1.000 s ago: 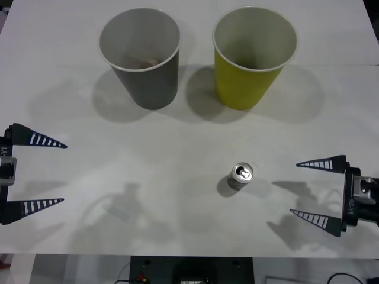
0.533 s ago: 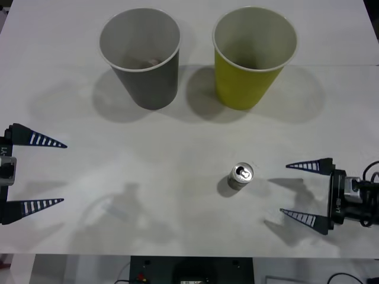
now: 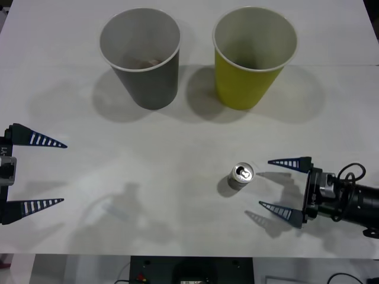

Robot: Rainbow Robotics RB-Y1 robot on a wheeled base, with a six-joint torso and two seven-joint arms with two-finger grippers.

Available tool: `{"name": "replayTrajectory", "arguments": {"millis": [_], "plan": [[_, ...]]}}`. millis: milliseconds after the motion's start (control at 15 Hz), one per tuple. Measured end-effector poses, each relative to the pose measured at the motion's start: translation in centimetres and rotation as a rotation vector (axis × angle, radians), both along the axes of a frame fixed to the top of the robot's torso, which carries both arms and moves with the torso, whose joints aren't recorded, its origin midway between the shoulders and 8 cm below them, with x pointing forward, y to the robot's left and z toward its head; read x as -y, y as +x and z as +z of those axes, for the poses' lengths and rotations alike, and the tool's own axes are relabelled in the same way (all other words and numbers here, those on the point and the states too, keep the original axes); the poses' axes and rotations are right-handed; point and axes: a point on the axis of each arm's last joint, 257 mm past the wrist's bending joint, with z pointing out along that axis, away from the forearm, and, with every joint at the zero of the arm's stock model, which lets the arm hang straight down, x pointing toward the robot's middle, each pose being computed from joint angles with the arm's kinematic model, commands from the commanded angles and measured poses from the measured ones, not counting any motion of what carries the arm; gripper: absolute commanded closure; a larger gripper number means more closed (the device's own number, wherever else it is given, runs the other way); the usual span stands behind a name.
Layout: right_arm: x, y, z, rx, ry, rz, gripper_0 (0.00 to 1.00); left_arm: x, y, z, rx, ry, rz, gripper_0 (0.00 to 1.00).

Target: Put the can into the green bin and the plastic bottle into the gray bin

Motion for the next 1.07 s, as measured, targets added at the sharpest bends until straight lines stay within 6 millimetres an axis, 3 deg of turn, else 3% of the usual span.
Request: {"name": "replayTrajectory", "arguments": {"millis": [1067], "plan": [[-7.8,1.7,-2.1,0.004,0.067,-0.048,0.0,0.0,0.0,0.0,0.0,0.0,0.0,0.0]]}}
